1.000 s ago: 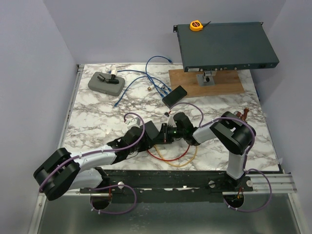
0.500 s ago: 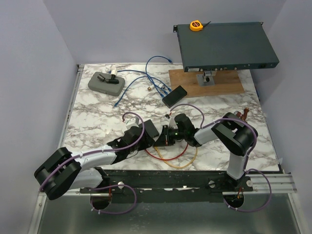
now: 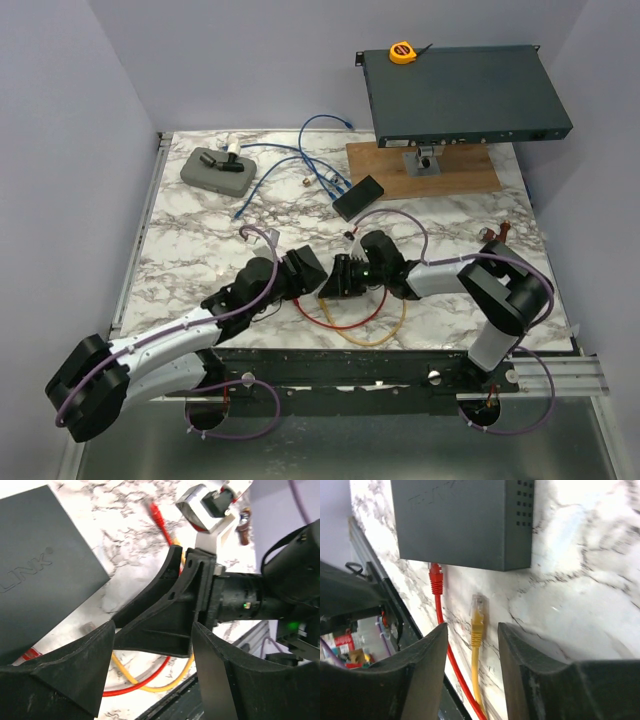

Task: Pull the plug from the switch port
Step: Pull the connector from the switch port, then pick up the connector from the center of the board, then place the connector at the center of the board.

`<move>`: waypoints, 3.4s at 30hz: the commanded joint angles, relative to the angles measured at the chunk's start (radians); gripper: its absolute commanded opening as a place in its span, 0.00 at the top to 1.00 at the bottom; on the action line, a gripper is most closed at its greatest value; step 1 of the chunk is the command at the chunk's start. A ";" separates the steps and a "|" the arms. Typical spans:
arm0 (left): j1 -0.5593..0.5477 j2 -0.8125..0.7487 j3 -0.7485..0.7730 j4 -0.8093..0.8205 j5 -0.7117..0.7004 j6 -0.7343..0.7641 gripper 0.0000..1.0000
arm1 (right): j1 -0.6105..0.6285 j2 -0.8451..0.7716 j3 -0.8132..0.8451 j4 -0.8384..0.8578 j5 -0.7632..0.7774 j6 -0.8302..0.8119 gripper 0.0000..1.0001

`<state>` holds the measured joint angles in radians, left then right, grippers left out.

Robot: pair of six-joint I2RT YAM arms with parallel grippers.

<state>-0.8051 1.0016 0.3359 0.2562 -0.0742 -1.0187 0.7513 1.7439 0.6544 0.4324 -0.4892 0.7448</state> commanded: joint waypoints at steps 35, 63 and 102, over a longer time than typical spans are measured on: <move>0.006 -0.776 -0.236 -0.474 -0.245 -0.132 0.35 | 0.394 -0.080 0.120 -0.564 0.721 -0.230 0.64; 0.007 -0.779 -0.149 -0.414 -0.254 -0.003 0.36 | 0.387 -0.461 0.394 -0.603 1.065 -0.390 0.99; 0.008 -0.865 -0.163 0.024 -0.060 0.225 0.02 | -0.024 -0.843 -0.032 -0.155 0.387 0.057 0.99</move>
<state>-0.8005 0.1532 0.1608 0.2687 -0.1967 -0.8005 0.9695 0.8730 0.7155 0.1810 0.2733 0.5838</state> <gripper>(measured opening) 0.983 0.014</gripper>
